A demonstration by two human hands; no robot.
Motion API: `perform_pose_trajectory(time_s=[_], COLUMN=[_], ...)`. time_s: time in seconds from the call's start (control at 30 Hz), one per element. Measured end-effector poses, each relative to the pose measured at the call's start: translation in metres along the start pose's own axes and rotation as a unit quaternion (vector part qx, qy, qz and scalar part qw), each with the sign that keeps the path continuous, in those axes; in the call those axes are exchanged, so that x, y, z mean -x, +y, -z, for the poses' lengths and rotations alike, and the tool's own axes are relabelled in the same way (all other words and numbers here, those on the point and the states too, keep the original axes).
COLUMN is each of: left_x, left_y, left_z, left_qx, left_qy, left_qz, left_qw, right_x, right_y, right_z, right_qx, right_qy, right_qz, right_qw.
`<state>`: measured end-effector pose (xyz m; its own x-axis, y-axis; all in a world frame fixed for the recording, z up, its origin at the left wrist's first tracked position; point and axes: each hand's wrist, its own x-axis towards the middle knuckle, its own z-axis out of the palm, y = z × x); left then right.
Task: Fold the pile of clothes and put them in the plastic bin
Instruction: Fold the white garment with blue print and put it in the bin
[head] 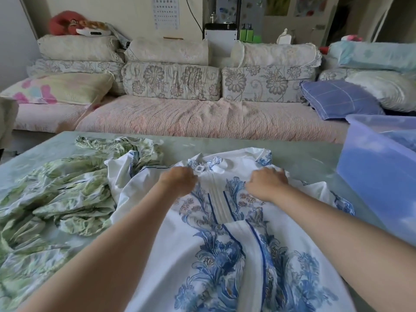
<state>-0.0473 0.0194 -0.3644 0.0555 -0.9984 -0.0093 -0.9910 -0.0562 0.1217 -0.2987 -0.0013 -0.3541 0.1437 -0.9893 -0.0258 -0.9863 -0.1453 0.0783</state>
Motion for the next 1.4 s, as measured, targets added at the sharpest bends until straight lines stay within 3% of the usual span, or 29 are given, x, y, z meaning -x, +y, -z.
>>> perform_pose_trajectory(time_s=[0.1,0.17,0.33,0.47,0.6,0.7,0.8,0.87,0.93,1.0,1.07,1.17,1.27,1.33,1.4], left_x=[-0.030,-0.052,-0.094,-0.123,-0.145,-0.156,-0.158,-0.158,-0.159,-0.160,-0.153,-0.145,-0.135,-0.127,-0.121], left_y=[0.002,0.001,0.005,0.014,0.022,0.022,0.023,0.018,0.005,-0.011,-0.018,-0.012,0.002,0.006,0.007], left_z=[-0.006,-0.012,-0.019,-0.015,-0.013,-0.012,-0.004,0.004,0.012,0.014,0.011,0.001,-0.014,-0.024,-0.029], left_qx=[0.085,0.121,0.106,0.058,0.034,0.021,0.036,0.137,0.239,0.285,0.275,0.140,0.078,0.056,0.058], left_qy=[0.104,0.126,0.090,0.105,0.023,0.027,0.052,0.117,0.196,0.219,0.193,0.155,-0.029,-0.107,-0.080], left_qz=[-0.036,-0.041,-0.007,0.027,0.008,0.007,0.029,0.095,0.174,0.209,0.187,0.047,-0.080,-0.077,-0.065], left_qw=[0.990,0.984,0.990,0.992,0.999,0.999,0.998,0.979,0.935,0.909,0.923,0.977,0.993,0.990,0.993], right_x=[-0.030,-0.051,-0.111,-0.148,-0.171,-0.182,-0.199,-0.213,-0.220,-0.215,-0.208,-0.197,-0.175,-0.163,-0.158], right_y=[-0.014,-0.013,0.003,-0.004,-0.019,-0.026,-0.035,-0.043,-0.052,-0.059,-0.059,-0.041,-0.022,-0.013,-0.010], right_z=[0.006,0.007,0.003,0.000,0.011,0.023,0.031,0.036,0.043,0.048,0.041,0.021,0.001,-0.010,-0.016], right_qx=[-0.054,-0.099,-0.133,-0.066,0.027,-0.026,-0.124,-0.188,-0.250,-0.255,-0.232,-0.171,-0.067,-0.049,-0.048], right_qy=[0.097,0.112,0.088,0.031,-0.046,-0.014,0.089,0.152,0.137,0.102,0.089,0.063,-0.029,-0.046,-0.022], right_qz=[0.008,0.014,0.020,0.005,-0.019,-0.048,-0.031,0.027,0.093,0.135,0.136,0.086,0.021,-0.007,-0.003], right_qw=[0.994,0.989,0.987,0.997,0.998,0.998,0.988,0.970,0.954,0.952,0.959,0.980,0.997,0.998,0.999])
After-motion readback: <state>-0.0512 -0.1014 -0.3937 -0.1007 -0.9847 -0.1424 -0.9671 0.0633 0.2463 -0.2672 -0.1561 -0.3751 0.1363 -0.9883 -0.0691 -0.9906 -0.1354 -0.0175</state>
